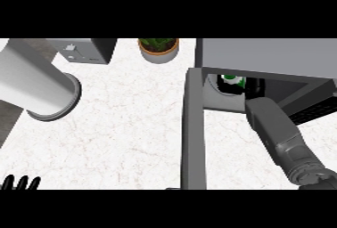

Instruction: Pick up the milk, place it into the microwave and close the microwave

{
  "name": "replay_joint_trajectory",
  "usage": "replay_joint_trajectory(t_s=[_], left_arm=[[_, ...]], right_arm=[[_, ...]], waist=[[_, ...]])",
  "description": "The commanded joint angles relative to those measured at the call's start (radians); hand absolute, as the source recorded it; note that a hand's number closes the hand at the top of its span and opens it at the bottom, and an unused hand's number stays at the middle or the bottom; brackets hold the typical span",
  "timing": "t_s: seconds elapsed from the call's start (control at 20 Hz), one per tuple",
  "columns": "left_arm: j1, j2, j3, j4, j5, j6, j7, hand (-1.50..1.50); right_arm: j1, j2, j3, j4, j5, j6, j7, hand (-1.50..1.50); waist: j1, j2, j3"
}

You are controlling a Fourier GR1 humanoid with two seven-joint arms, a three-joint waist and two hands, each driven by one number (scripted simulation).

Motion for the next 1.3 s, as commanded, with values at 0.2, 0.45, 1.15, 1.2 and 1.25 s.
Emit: replay_joint_trajectory(t_s=[0.2,0.45,1.15,1.2,1.25], left_arm=[[-0.026,0.007,0.019,0.02,0.006,0.003,0.002,-1.5],[-0.052,0.022,0.026,0.047,0.003,-0.003,0.01,-1.5],[-0.08,0.031,0.02,0.055,-0.001,-0.019,0.007,-1.5],[-0.076,0.047,0.034,0.057,-0.005,-0.023,0.009,-1.5],[-0.098,0.031,0.018,0.066,-0.008,-0.016,0.006,-1.5]], right_arm=[[-0.033,0.001,-0.077,-0.034,-0.053,-0.046,-0.104,1.5],[-0.082,0.001,-0.059,0.003,-0.005,-0.248,-0.078,1.5],[0.025,-0.101,0.02,0.157,0.118,-0.561,0.212,-1.5],[0.041,-0.099,0.041,0.158,0.14,-0.582,0.247,-1.5],[0.038,-0.096,0.049,0.158,0.149,-0.579,0.281,-1.5]], waist=[[0.011,0.009,0.002],[0.023,0.014,-0.001],[0.06,0.048,-0.012],[0.066,0.047,-0.012],[0.066,0.053,-0.011]])
